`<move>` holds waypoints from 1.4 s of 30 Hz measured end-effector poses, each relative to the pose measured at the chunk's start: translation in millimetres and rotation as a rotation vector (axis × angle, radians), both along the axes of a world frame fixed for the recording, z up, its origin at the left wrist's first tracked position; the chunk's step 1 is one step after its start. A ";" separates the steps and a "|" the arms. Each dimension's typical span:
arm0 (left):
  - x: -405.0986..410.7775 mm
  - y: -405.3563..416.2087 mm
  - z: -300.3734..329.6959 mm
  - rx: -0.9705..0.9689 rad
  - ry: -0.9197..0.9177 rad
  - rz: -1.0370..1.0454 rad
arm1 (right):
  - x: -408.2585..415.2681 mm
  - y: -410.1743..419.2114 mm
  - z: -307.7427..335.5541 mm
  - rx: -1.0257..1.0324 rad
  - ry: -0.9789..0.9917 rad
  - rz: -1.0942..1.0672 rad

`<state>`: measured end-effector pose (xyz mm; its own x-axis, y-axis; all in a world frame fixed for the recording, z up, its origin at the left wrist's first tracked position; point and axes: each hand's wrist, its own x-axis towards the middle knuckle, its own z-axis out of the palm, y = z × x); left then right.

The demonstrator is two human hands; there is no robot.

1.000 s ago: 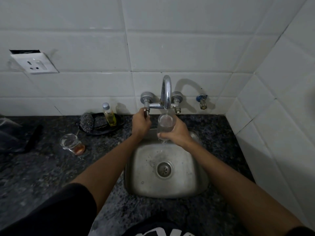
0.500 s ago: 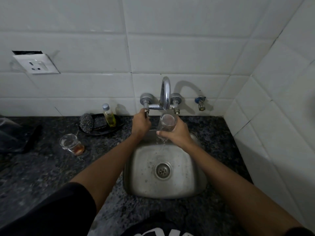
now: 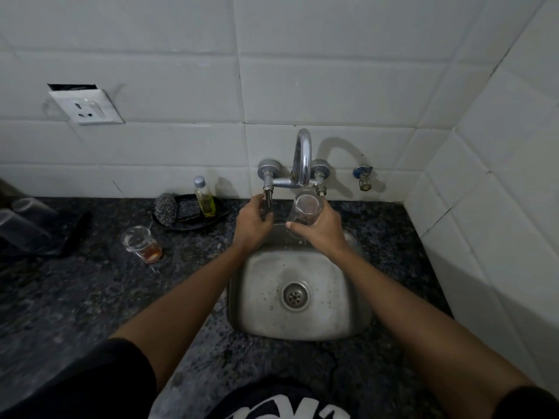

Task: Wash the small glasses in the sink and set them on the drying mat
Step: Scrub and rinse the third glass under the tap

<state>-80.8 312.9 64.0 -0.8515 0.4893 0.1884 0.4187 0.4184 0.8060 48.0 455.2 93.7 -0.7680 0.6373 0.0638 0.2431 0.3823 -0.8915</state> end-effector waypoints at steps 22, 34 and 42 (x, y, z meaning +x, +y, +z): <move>23.9 -19.6 -1.0 -0.025 -0.043 -0.035 | 13.8 -8.7 -1.2 0.049 0.089 -0.075; 35.4 -90.6 -9.9 0.016 -0.028 0.099 | -2.7 -46.4 -8.7 0.042 0.108 0.073; 11.7 -219.9 -13.8 -0.021 0.038 0.389 | -85.8 -142.0 0.1 0.004 0.191 0.282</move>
